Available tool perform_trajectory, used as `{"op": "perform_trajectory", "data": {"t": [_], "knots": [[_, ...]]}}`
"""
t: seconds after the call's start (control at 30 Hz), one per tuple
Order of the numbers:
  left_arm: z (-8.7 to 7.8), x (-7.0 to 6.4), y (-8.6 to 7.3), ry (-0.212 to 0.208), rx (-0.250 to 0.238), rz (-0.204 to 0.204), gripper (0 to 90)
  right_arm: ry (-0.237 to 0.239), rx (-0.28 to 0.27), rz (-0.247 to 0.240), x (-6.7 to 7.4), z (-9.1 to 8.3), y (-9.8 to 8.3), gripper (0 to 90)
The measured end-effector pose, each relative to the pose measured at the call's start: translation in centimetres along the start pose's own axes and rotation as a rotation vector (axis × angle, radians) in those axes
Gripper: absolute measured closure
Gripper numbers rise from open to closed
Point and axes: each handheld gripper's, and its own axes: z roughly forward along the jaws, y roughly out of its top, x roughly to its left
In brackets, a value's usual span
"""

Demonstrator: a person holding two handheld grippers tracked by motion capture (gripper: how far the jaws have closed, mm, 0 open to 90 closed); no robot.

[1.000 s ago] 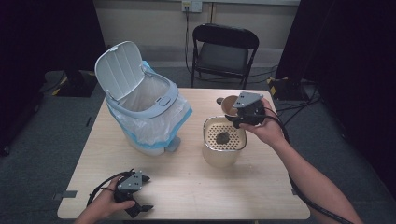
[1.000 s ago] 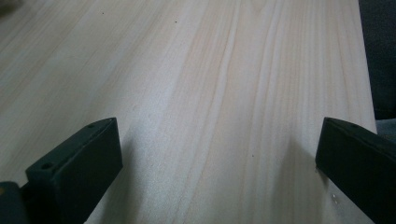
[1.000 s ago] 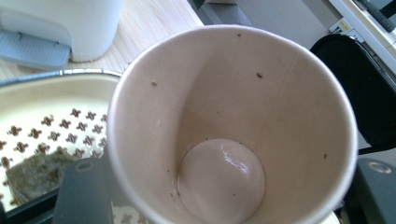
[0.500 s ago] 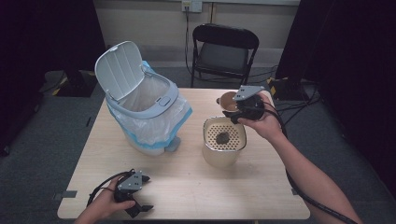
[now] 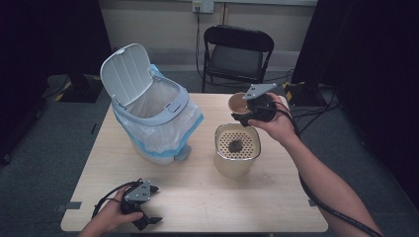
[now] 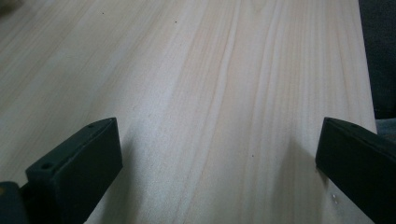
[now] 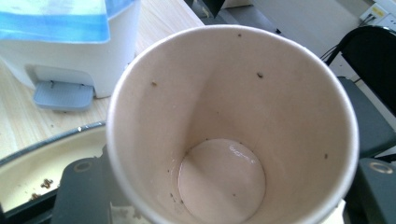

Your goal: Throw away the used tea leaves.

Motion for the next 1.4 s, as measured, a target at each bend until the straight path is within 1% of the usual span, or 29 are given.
{"op": "perform_trajectory", "data": {"t": [0.1,0.17,0.23,0.27,0.33,0.4,0.47,0.57,0.67,0.73,0.83,1.0,1.23,1.4], "knots": [[0.0,0.0,0.0,0.000,-0.001,-0.001,0.0,0.015,-0.003,0.001,0.1,0.1,0.4,28.9],[0.0,0.0,0.0,0.000,-0.001,-0.002,0.0,0.030,-0.004,0.013,0.1,0.2,0.7,29.0],[0.0,0.0,0.0,0.000,-0.001,-0.002,0.0,0.037,-0.003,0.018,0.2,0.3,0.9,28.9],[0.0,0.0,0.0,0.000,-0.001,-0.002,0.0,0.041,-0.009,0.014,0.2,0.4,1.1,28.9],[0.0,0.0,0.0,0.000,0.000,0.000,0.0,0.052,-0.011,0.024,0.2,0.4,1.4,28.9],[0.0,0.0,0.0,-0.001,0.001,0.004,0.0,0.053,-0.007,0.019,0.2,0.4,1.7,28.9],[0.0,0.0,0.0,-0.001,0.000,0.003,0.0,0.063,-0.006,0.014,0.2,0.5,2.1,28.9],[0.0,0.0,0.0,0.000,-0.001,0.001,0.0,0.076,0.001,0.024,0.1,0.5,2.5,28.9],[0.0,0.0,0.0,-0.001,0.001,0.004,0.0,0.074,0.004,0.030,0.0,0.6,2.9,28.9],[0.0,0.0,0.0,-0.001,0.001,0.004,0.0,0.084,0.004,0.046,-0.1,0.7,3.1,28.9],[0.0,0.0,0.0,-0.002,0.001,0.004,0.0,0.092,0.005,0.054,-0.2,0.8,3.4,28.9],[0.0,0.0,0.0,-0.001,0.001,0.005,0.0,0.097,0.015,0.051,-0.3,1.0,4.0,28.9],[0.0,0.0,0.0,-0.002,0.002,0.005,0.0,0.105,0.015,0.056,-0.5,1.0,4.7,28.9],[0.0,0.0,0.0,0.000,0.002,0.003,0.0,0.123,0.013,0.067,-0.7,1.1,5.2,28.9]]}}
